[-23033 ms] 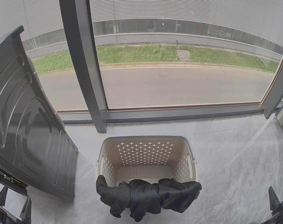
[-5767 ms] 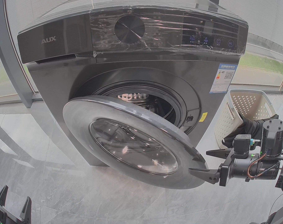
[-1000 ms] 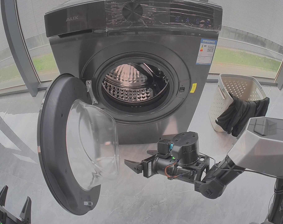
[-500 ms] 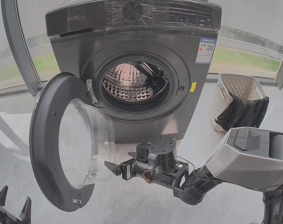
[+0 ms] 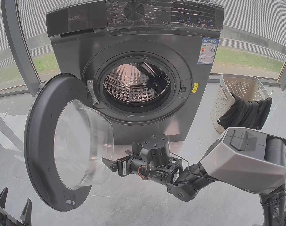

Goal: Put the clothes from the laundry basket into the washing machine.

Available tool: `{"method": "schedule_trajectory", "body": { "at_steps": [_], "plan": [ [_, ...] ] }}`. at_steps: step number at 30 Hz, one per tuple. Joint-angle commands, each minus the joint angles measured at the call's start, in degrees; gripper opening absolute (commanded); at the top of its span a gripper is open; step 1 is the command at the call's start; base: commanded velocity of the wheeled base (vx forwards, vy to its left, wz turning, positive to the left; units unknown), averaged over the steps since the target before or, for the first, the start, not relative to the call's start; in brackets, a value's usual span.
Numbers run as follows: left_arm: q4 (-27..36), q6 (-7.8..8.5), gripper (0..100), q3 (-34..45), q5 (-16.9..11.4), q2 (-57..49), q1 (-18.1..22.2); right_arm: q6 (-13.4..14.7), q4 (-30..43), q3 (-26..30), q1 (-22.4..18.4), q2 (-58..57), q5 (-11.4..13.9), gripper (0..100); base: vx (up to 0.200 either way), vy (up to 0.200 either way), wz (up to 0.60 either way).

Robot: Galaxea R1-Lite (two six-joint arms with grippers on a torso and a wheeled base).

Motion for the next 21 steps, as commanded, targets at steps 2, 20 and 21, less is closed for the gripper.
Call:
{"method": "schedule_trajectory", "body": {
  "at_steps": [2,20,21],
  "plan": [
    [0.0,-0.04,100,0.9,0.0,-1.0,0.0,0.0,1.6,-4.5,0.7,3.3,-0.3,100,0.000,0.000,0.00],
    [0.0,-0.04,100,0.9,0.0,-1.0,0.0,0.1,11.0,-20.8,1.5,9.4,-2.6,100,0.000,0.000,0.00],
    [0.0,-0.04,100,0.9,0.0,-1.0,0.0,0.2,11.6,-22.0,1.5,9.8,-2.6,100,0.000,0.000,0.00]
  ]
}}
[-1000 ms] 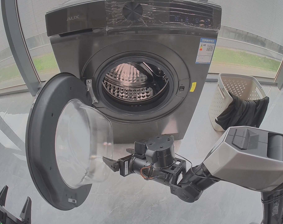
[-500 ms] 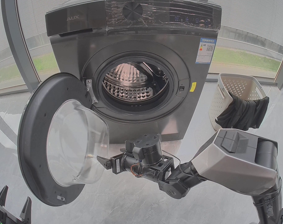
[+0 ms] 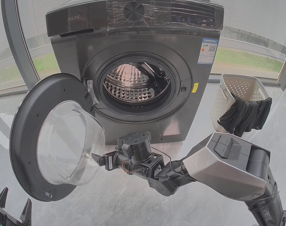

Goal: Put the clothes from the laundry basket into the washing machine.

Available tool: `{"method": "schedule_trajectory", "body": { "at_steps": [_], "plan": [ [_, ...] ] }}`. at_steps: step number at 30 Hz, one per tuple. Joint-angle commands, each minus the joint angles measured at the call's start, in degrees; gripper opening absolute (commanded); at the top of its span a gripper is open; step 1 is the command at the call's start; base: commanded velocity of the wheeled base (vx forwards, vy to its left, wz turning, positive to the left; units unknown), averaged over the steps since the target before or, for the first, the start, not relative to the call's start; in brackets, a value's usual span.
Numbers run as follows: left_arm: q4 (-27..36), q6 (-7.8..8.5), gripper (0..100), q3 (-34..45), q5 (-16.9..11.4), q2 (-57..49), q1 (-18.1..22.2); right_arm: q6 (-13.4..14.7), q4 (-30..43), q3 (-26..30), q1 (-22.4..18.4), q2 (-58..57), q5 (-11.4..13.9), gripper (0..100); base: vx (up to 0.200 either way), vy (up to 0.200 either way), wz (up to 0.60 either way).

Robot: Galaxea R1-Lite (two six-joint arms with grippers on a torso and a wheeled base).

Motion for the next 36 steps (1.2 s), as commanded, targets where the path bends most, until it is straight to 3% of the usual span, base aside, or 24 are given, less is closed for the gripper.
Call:
{"method": "schedule_trajectory", "body": {
  "at_steps": [1,6,12,15,21,27,31,35,36],
  "plan": [
    [0.0,-0.02,100,0.9,0.0,-1.0,0.0,0.1,2.6,-5.5,0.2,2.6,-0.6,100,0.000,0.000,0.00],
    [0.0,-0.02,100,0.9,0.0,-1.0,0.0,0.5,3.2,-10.2,0.5,4.6,-3.3,100,0.000,0.000,0.00],
    [0.0,-0.02,100,0.9,0.0,-1.0,0.0,1.3,2.9,-7.5,-0.2,2.1,-3.7,100,0.000,0.000,0.00],
    [0.0,-0.02,100,0.9,0.0,-1.0,0.0,1.1,3.1,-2.9,-0.9,-4.9,-4.8,100,0.000,0.000,0.00],
    [0.0,-0.02,100,0.9,0.0,-1.0,0.0,-1.9,2.2,14.1,-5.2,-24.7,-5.4,100,0.000,0.000,0.00],
    [0.0,-0.02,100,0.9,0.0,-1.0,0.0,-6.4,2.2,32.9,-12.5,-44.4,-4.7,100,0.000,0.000,0.00],
    [0.0,-0.02,100,0.9,0.0,-1.0,0.0,-7.6,2.2,43.5,-17.7,-54.2,-3.3,100,0.000,0.000,0.00],
    [0.0,-0.02,100,0.9,0.0,-1.0,0.0,-7.7,2.0,54.6,-20.4,-62.7,-1.2,100,0.000,0.000,0.00],
    [0.0,-0.02,100,0.9,0.0,-1.0,0.0,-7.7,2.0,54.6,-20.4,-62.7,-1.2,100,0.000,0.000,0.00]
  ]
}}
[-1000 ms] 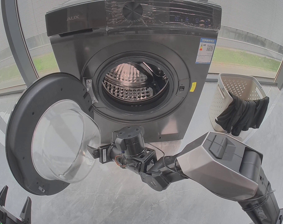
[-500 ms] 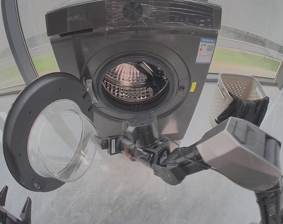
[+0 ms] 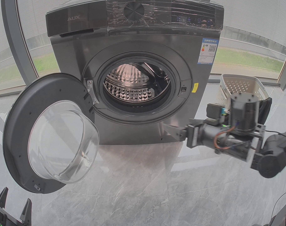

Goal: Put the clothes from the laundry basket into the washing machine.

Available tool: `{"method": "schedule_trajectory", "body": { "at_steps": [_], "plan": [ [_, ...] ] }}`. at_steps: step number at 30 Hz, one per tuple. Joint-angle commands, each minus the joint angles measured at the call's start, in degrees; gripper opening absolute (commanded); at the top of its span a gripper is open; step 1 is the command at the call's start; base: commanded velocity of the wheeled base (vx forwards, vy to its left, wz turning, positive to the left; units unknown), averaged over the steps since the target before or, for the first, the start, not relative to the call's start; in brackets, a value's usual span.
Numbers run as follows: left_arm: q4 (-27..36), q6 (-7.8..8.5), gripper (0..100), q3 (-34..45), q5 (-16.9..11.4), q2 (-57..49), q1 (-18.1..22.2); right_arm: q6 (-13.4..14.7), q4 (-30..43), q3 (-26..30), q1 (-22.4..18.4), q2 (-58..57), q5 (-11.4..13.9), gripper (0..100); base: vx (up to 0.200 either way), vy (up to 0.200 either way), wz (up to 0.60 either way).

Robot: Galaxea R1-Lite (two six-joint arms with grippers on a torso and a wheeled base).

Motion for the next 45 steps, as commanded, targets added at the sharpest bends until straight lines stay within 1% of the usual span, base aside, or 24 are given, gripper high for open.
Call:
{"method": "schedule_trajectory", "body": {
  "at_steps": [1,5,8,9,11,12,13,14,16,19,21,25,29,32,33,34,35,38,39,40,41,44,45],
  "plan": [
    [0.0,-0.02,100,0.9,0.0,-1.0,0.0,-2.5,-1.2,21.1,-7.9,-24.0,2.2,100,0.000,0.000,0.00],
    [0.0,-0.02,100,0.9,0.0,-1.0,0.0,-5.2,-3.2,29.8,-7.8,-32.3,2.2,100,0.000,0.000,0.00],
    [0.0,-0.02,100,0.9,0.0,-1.0,0.0,-7.7,-2.8,33.6,-9.0,-37.7,2.0,100,0.000,0.000,0.00],
    [0.0,-0.02,100,0.9,0.0,-1.0,0.0,-8.6,-2.7,34.6,-10.2,-39.3,2.1,100,0.000,0.000,0.00],
    [0.0,-0.02,100,0.9,0.0,-1.0,0.0,-10.8,-2.6,36.8,-14.2,-42.9,2.2,100,0.000,0.000,0.00],
    [0.0,-0.02,100,0.9,0.0,-1.0,0.0,-11.0,-2.6,37.0,-14.5,-43.2,2.2,100,0.000,0.000,0.00],
    [0.0,-0.02,100,0.9,0.0,-1.0,0.0,-13.2,-2.5,38.6,-17.3,-46.1,2.3,100,0.000,0.000,0.00],
    [0.0,-0.02,100,0.9,0.0,-1.0,0.0,-14.6,-2.5,39.5,-18.8,-48.2,2.4,100,0.000,0.000,0.00],
    [0.0,-0.02,100,0.9,0.0,-1.0,0.0,-15.6,-2.3,41.0,-21.0,-52.2,2.5,100,0.000,0.000,0.00],
    [0.0,-0.02,100,0.9,0.0,-1.0,0.0,-15.4,-1.6,43.6,-23.3,-57.5,2.5,100,0.000,0.000,0.00],
    [0.0,-0.02,100,0.9,0.0,-1.0,0.0,-15.3,0.5,44.3,-24.6,-61.4,2.5,100,0.000,0.000,0.00],
    [0.0,-0.02,100,0.9,0.0,-1.0,0.0,-14.8,10.3,44.3,-26.1,-73.5,2.4,100,0.000,0.000,0.00],
    [0.0,-0.02,100,0.9,0.0,-1.0,0.0,-14.8,20.5,44.1,-28.5,-83.1,2.5,100,0.000,0.000,0.00],
    [0.0,-0.02,100,0.9,0.0,-1.0,0.0,-14.8,24.9,43.6,-29.6,-87.6,2.5,100,0.000,0.000,0.00],
    [0.0,-0.02,100,0.9,0.0,-1.0,0.0,-14.8,25.2,43.7,-29.7,-87.7,2.5,100,0.000,0.000,0.00],
    [0.0,-0.02,100,0.9,0.0,-1.0,0.0,-14.8,27.4,44.3,-29.8,-90.2,2.5,100,0.000,0.000,0.00],
    [0.0,-0.02,100,0.9,0.0,-1.0,0.0,-14.8,27.7,44.3,-29.9,-90.5,2.5,100,0.000,0.000,0.00],
    [0.0,-0.02,100,0.9,0.0,-1.0,0.0,-14.5,33.8,44.3,-30.0,-95.8,2.3,100,0.000,0.000,0.00],
    [0.0,-0.02,100,0.9,0.0,-1.0,0.0,-13.3,33.8,44.3,-30.0,-95.9,2.3,100,0.000,0.000,0.00],
    [0.0,-0.02,100,0.9,0.0,-1.0,0.0,-13.2,33.7,44.3,-30.0,-95.9,2.2,100,0.000,0.000,0.00],
    [0.0,-0.02,100,0.9,0.0,-1.0,0.0,-12.3,33.3,44.3,-30.0,-95.8,2.2,100,0.000,0.000,0.00],
    [0.0,-0.02,100,0.9,0.0,-1.0,0.0,-11.8,33.5,44.3,-30.1,-95.8,1.4,100,0.000,0.000,0.00],
    [0.0,-0.02,100,0.9,0.0,-1.0,0.0,-11.8,33.4,44.3,-30.2,-95.8,0.7,100,0.000,0.000,0.00]
  ]
}}
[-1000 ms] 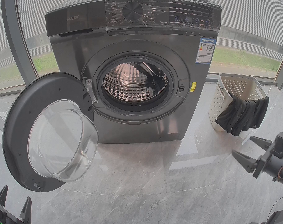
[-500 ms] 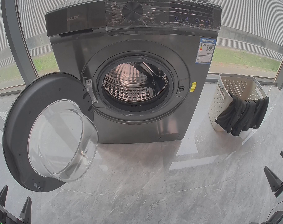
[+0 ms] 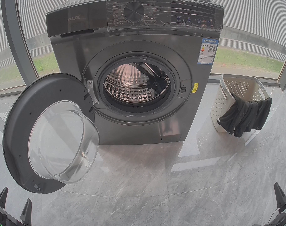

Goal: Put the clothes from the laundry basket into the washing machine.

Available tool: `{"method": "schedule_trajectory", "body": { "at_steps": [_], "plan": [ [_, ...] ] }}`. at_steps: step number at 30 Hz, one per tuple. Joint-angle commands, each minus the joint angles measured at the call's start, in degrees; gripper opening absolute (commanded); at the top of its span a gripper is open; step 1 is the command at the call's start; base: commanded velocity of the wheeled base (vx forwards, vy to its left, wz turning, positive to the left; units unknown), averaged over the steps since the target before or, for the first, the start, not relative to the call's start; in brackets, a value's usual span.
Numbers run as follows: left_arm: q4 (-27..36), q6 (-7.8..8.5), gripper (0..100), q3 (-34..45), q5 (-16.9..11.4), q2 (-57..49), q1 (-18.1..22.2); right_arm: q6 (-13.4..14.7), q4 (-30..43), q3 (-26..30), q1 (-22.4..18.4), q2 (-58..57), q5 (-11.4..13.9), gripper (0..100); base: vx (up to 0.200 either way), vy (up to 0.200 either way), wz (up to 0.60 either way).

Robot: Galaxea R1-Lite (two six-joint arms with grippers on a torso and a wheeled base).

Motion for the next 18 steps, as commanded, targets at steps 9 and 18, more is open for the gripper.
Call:
{"method": "schedule_trajectory", "body": {
  "at_steps": [9,18],
  "plan": [
    [0.0,-0.04,100,0.9,0.0,-1.0,0.0,0.0,-1.0,0.7,-1.7,-2.8,-5.5,100,0.000,0.000,0.00],
    [0.0,-0.04,100,0.9,0.0,-1.0,0.0,-2.3,4.6,1.0,-9.7,-4.6,4.8,100,0.000,0.000,0.00]
  ]
}}
